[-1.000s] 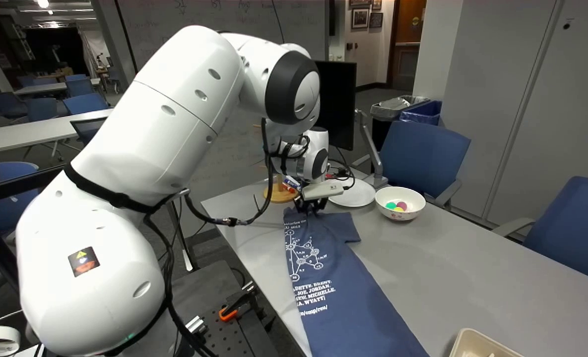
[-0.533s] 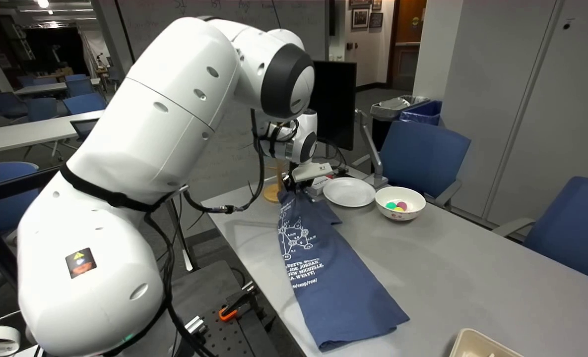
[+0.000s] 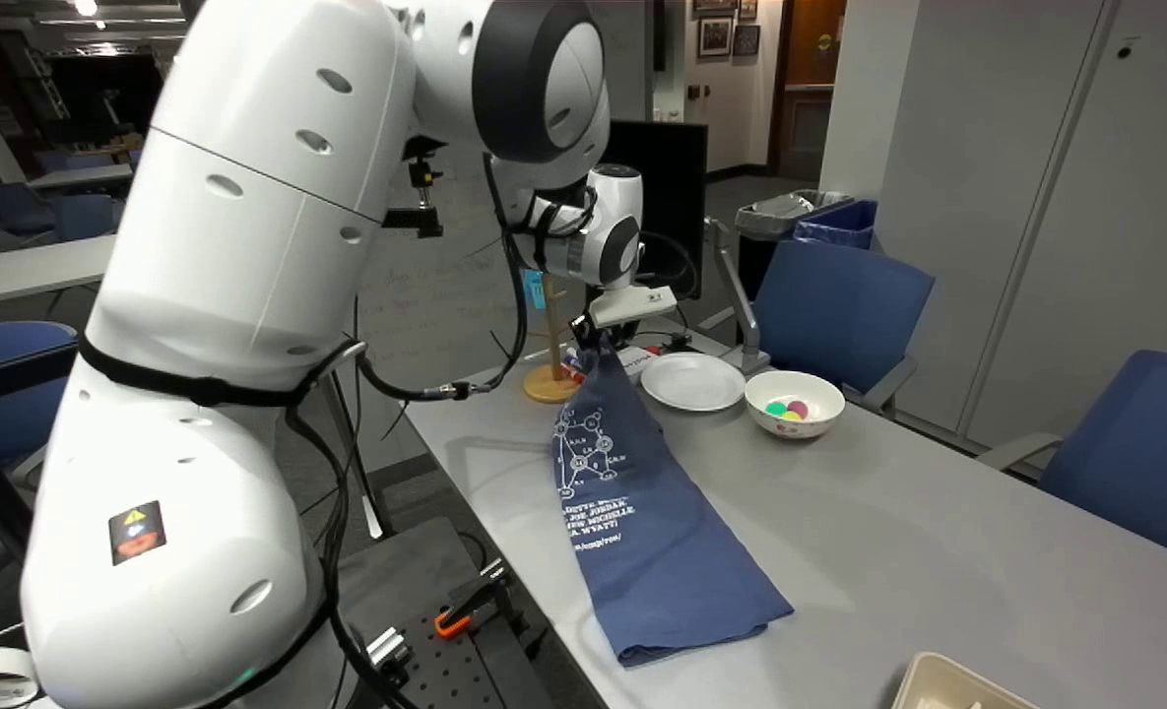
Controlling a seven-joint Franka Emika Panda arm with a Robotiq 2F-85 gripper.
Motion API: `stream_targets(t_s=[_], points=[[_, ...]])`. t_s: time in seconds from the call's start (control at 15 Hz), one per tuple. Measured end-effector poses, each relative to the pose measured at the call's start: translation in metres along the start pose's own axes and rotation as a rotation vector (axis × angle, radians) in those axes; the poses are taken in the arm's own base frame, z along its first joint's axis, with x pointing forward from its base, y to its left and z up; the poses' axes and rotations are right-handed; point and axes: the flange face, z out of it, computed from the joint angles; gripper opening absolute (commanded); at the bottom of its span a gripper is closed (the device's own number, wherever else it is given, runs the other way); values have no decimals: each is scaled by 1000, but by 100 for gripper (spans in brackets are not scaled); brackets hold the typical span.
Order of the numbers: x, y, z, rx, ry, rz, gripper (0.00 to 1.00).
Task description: Fold the T-sheet on the table
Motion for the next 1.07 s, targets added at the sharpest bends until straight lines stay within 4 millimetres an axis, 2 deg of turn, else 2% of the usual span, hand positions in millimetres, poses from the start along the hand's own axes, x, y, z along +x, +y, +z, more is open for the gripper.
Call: stream_targets(t_s=[0.27, 0.8, 0.87, 0.93, 1.07], points=[[-49, -3, -26, 4, -76, 67, 4], [-128, -32, -80, -45, -216, 132, 4], [-138, -34, -85, -54, -228, 143, 40], [-148, -36, -90, -61, -239, 156, 42], [-168, -38, -96, -61, -265, 191, 57]])
